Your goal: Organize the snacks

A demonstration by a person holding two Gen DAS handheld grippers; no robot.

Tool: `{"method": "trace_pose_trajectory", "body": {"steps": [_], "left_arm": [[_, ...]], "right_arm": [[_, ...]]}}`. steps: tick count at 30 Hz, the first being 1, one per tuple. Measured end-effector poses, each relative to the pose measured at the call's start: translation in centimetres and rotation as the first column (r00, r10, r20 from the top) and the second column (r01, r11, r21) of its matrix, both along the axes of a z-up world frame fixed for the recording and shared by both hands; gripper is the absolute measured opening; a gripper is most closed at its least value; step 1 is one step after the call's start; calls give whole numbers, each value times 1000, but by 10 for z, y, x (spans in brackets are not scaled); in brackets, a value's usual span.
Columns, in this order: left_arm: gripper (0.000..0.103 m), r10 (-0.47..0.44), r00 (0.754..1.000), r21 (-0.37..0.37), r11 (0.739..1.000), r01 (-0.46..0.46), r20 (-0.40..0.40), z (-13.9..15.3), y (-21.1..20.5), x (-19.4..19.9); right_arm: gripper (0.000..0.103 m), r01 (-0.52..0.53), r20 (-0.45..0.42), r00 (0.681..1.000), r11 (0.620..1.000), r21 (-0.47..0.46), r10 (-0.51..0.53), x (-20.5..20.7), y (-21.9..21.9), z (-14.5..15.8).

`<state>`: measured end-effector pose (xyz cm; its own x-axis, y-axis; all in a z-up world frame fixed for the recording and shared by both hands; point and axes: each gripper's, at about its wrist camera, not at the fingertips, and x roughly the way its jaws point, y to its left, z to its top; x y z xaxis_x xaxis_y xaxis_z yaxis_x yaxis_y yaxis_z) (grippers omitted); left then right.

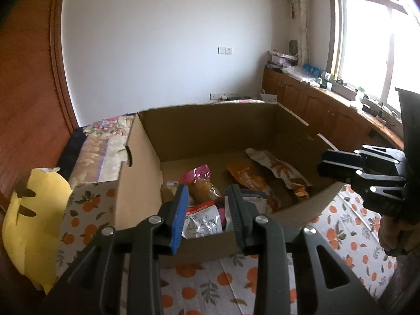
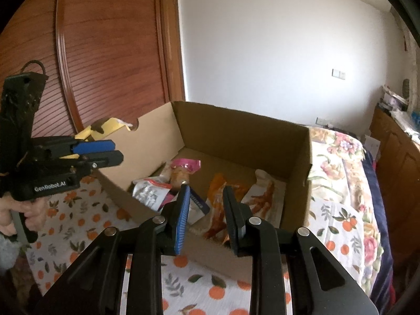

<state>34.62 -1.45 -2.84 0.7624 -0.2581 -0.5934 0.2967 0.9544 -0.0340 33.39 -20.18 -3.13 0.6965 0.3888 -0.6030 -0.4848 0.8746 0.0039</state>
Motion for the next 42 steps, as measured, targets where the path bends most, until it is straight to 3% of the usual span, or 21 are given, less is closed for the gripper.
{"method": "trace_pose_trajectory", "body": {"steps": [10, 16, 29, 30, 35, 40, 42], "left_arm": [[35, -1, 998, 3, 1000, 1, 69, 42, 3, -64], [40, 27, 998, -2, 1000, -27, 61, 51, 5, -94], [48, 12, 993, 29, 999, -16, 119, 71, -4, -157], [50, 11, 992, 33, 999, -15, 125, 73, -5, -162], [68, 6, 987, 3, 1000, -6, 159, 84, -5, -188], [70, 12, 982, 1, 1000, -13, 186, 98, -4, -210], [73, 16, 981, 3, 1000, -17, 195, 104, -5, -219]], "right_arm": [[25, 55, 40, 998, 998, 7, -55, -57, -5, 29], [28, 80, 65, 995, 997, 17, -81, -95, -8, 47], [58, 149, 108, 982, 988, 35, -152, -150, -15, 67], [60, 154, 107, 982, 987, 39, -157, -155, -16, 69], [88, 174, 114, 978, 984, 37, -177, -175, -19, 77], [94, 180, 125, 975, 983, 33, -183, -194, -19, 89], [102, 182, 130, 974, 982, 41, -186, -200, -19, 93]]}}
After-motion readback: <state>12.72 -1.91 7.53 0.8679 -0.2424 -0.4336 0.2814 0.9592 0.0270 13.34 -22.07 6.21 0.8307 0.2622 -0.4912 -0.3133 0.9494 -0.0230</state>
